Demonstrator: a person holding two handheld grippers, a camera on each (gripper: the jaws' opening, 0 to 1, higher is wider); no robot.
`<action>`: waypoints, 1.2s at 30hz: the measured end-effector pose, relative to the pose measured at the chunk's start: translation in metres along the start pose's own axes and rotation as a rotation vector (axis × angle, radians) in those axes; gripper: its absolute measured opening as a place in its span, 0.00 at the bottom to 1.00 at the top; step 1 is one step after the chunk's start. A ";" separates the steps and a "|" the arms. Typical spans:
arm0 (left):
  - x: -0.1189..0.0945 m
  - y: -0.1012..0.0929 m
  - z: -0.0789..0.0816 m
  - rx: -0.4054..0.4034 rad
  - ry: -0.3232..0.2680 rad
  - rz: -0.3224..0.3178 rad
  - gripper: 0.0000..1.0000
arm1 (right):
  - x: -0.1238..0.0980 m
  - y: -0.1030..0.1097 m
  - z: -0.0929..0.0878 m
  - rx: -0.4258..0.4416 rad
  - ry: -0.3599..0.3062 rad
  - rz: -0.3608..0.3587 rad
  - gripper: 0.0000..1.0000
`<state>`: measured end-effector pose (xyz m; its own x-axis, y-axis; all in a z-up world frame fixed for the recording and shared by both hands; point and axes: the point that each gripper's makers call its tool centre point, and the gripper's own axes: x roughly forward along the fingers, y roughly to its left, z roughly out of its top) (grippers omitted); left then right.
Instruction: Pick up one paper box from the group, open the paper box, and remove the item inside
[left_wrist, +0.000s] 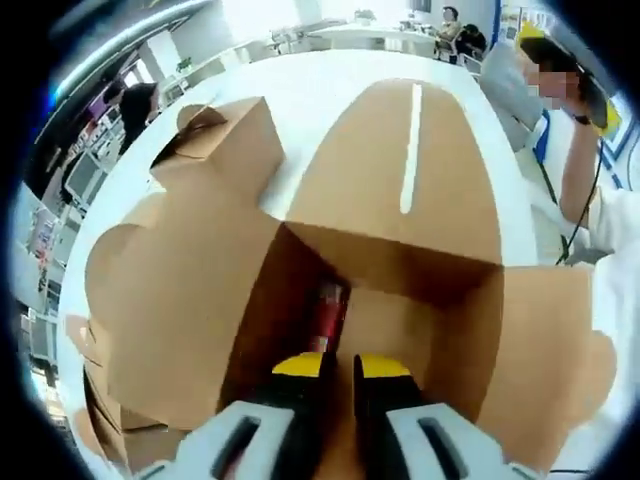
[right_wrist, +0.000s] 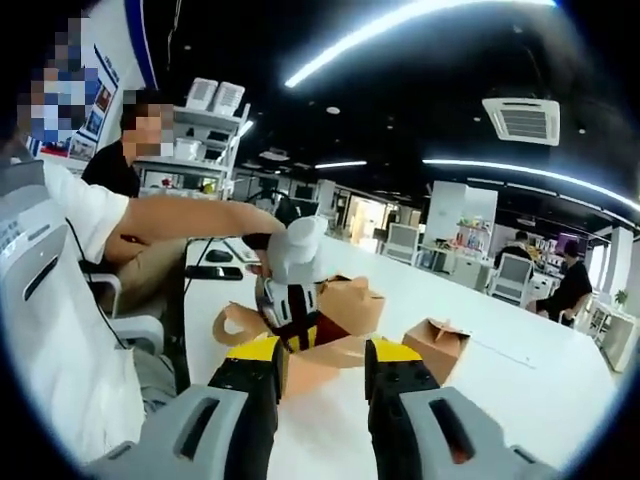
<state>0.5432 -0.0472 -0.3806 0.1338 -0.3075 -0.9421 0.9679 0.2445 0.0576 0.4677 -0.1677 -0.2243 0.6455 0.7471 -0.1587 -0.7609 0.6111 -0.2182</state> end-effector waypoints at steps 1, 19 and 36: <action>0.000 0.003 -0.003 0.026 0.020 0.023 0.20 | 0.000 0.000 -0.001 -0.001 0.003 -0.002 0.34; -0.003 0.018 0.005 0.086 0.027 0.122 0.32 | 0.003 0.006 -0.009 -0.054 0.048 0.017 0.33; -0.005 0.005 0.001 0.090 0.037 0.088 0.20 | 0.003 0.005 -0.015 -0.066 0.069 0.018 0.33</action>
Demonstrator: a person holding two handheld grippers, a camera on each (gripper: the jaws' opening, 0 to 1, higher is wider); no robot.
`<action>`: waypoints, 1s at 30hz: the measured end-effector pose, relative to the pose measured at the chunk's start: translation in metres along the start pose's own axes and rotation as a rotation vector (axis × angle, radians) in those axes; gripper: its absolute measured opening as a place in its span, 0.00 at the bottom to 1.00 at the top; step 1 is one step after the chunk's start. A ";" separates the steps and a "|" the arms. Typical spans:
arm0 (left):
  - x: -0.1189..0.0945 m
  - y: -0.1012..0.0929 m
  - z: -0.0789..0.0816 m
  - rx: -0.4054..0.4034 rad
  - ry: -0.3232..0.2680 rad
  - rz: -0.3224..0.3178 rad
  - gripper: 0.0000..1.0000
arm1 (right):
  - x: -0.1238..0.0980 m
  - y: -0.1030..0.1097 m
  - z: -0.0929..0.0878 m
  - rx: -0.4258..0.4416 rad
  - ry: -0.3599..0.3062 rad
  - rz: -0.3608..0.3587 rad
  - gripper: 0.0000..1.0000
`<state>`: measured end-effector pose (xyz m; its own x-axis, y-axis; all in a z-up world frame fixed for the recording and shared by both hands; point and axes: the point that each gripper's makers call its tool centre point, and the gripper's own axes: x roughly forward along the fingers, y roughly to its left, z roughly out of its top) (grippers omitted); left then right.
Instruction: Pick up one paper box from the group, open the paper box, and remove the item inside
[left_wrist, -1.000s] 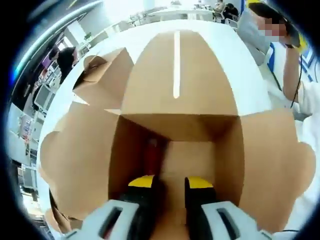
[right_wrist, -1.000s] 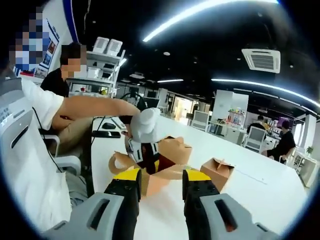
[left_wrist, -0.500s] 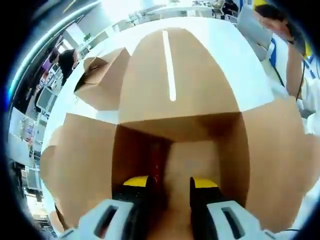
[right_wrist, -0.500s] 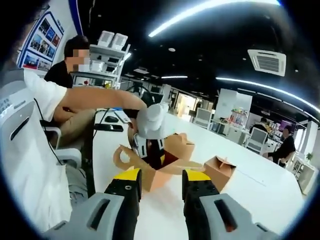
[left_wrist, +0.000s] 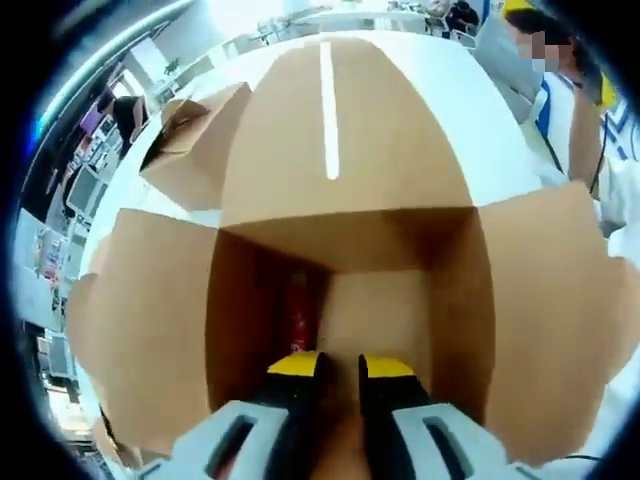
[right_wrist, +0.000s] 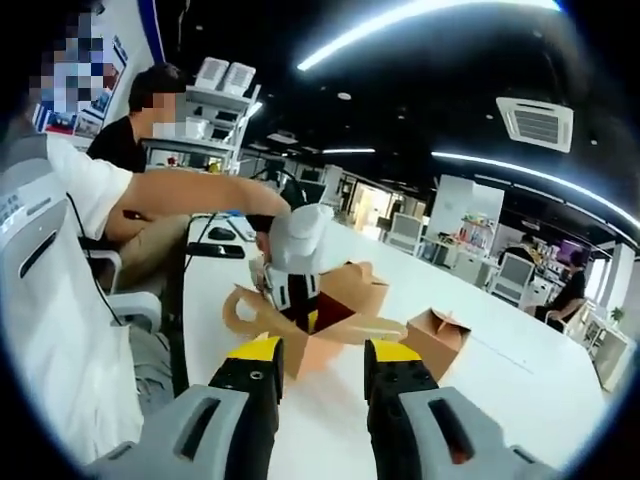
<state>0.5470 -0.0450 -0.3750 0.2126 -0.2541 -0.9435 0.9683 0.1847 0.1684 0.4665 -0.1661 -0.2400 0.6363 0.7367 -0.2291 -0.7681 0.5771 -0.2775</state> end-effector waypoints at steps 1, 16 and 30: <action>-0.004 0.001 -0.001 0.026 0.015 0.022 0.20 | 0.001 0.001 0.000 -0.003 0.002 0.003 0.33; -0.010 0.011 -0.022 0.011 0.133 0.012 0.35 | 0.023 0.002 -0.005 -0.045 0.035 -0.005 0.33; 0.000 0.025 -0.016 0.090 0.029 0.050 0.23 | 0.021 0.010 -0.010 -0.064 0.055 0.011 0.33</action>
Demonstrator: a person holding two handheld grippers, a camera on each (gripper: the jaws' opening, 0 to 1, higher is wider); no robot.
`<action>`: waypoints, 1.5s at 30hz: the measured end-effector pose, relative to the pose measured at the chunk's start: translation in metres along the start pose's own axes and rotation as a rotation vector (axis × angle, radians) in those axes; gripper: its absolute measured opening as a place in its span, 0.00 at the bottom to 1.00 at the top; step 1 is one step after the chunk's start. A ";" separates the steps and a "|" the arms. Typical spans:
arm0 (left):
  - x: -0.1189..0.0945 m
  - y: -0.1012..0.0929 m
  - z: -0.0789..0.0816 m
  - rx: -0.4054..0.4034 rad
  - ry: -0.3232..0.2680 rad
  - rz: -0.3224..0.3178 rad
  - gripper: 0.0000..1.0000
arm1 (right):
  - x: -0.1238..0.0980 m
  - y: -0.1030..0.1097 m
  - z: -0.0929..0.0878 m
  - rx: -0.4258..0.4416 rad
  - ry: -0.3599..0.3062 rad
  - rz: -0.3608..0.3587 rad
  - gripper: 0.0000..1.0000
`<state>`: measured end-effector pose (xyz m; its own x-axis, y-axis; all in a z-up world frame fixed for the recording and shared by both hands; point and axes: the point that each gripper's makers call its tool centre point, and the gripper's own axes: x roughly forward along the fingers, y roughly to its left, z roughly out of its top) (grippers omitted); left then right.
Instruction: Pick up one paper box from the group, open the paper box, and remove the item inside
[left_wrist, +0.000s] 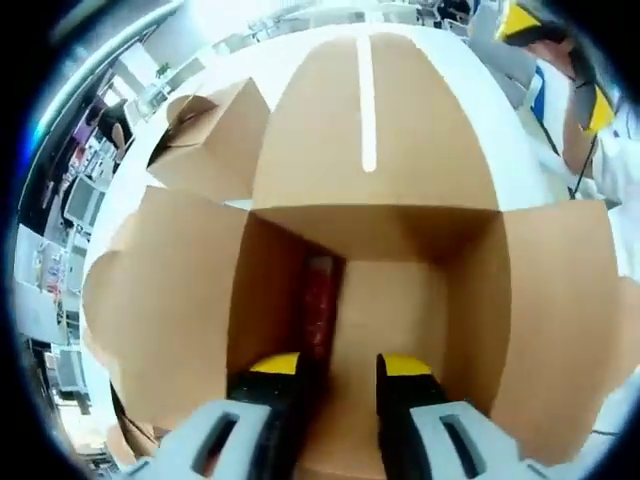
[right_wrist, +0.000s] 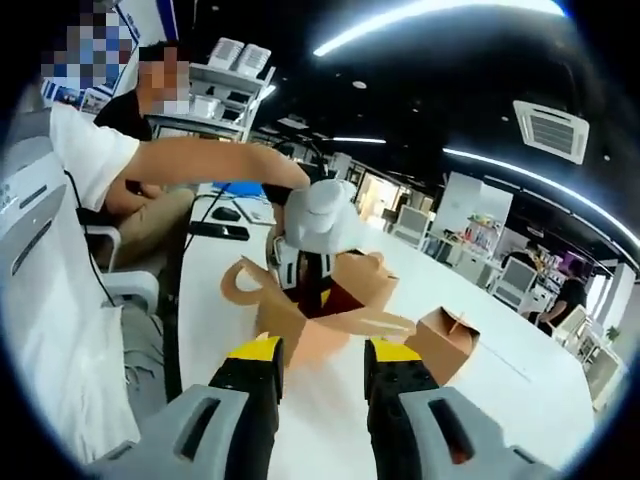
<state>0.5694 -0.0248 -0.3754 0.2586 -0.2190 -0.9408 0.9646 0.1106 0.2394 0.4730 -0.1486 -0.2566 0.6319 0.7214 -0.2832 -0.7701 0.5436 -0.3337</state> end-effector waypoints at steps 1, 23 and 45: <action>0.000 0.004 0.001 0.014 -0.003 0.027 0.17 | 0.000 -0.001 -0.001 0.003 0.002 -0.003 0.33; 0.005 -0.011 0.005 -0.062 0.006 -0.088 0.29 | 0.001 -0.002 -0.008 -0.006 0.027 -0.002 0.33; 0.011 -0.007 0.012 -0.141 -0.022 -0.094 0.16 | 0.002 0.001 -0.012 -0.025 0.047 0.005 0.33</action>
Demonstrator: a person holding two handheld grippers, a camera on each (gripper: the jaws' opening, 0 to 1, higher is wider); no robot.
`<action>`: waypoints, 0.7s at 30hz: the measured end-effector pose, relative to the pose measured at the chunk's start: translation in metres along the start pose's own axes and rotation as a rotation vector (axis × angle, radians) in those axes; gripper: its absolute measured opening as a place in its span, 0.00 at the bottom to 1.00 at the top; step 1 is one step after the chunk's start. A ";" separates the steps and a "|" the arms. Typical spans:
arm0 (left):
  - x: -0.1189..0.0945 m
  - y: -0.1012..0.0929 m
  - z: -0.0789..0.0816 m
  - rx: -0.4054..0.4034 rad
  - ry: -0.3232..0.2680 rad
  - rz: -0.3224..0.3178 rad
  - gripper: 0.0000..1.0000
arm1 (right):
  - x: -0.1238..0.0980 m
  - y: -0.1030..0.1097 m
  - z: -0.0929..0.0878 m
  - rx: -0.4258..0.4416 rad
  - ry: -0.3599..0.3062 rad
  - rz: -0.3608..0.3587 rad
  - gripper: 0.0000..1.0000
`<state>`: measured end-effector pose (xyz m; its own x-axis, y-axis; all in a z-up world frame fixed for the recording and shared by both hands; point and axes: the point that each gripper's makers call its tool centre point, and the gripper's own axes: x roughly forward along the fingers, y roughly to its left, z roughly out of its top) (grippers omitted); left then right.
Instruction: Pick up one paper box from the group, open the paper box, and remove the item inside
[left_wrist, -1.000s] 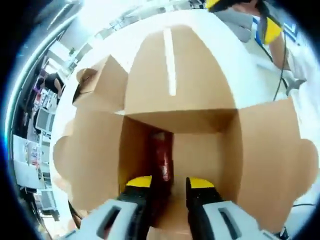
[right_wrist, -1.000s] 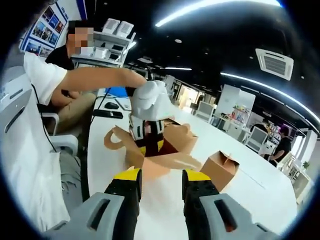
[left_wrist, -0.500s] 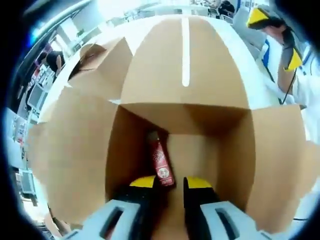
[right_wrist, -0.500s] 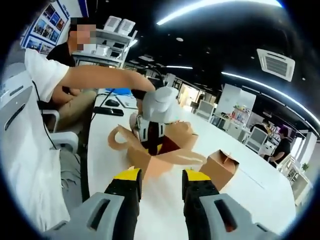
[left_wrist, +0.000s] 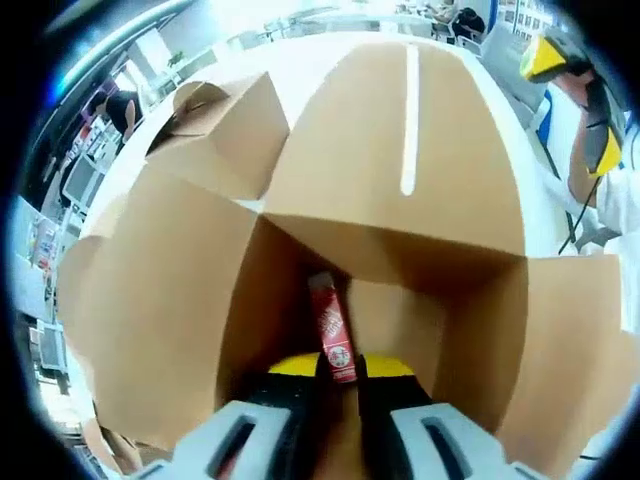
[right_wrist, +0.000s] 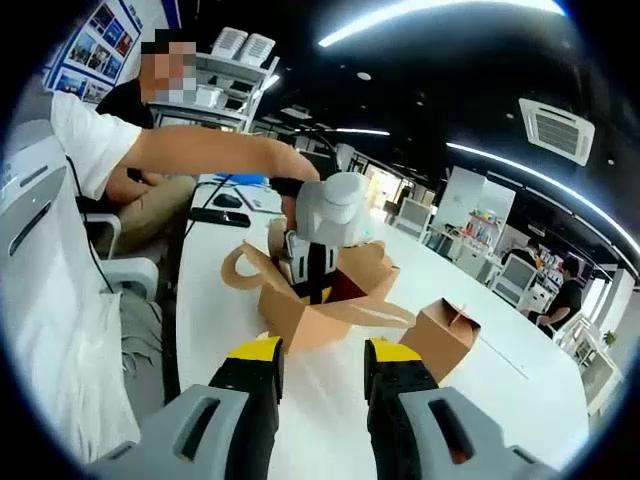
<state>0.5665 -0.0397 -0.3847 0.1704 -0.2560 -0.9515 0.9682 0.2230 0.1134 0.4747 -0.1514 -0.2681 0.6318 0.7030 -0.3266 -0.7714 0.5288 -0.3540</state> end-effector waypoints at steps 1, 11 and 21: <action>0.000 0.001 0.000 -0.002 0.004 0.009 0.15 | 0.000 0.000 0.000 0.001 0.000 -0.001 0.33; -0.006 0.006 0.000 -0.016 0.010 0.044 0.13 | 0.000 -0.001 -0.001 -0.002 0.005 -0.007 0.33; -0.016 0.005 -0.001 -0.037 0.002 0.053 0.13 | 0.000 0.000 -0.002 -0.001 0.007 -0.003 0.33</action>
<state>0.5681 -0.0335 -0.3688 0.2213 -0.2413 -0.9449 0.9503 0.2711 0.1533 0.4748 -0.1525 -0.2694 0.6349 0.6977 -0.3317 -0.7692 0.5307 -0.3559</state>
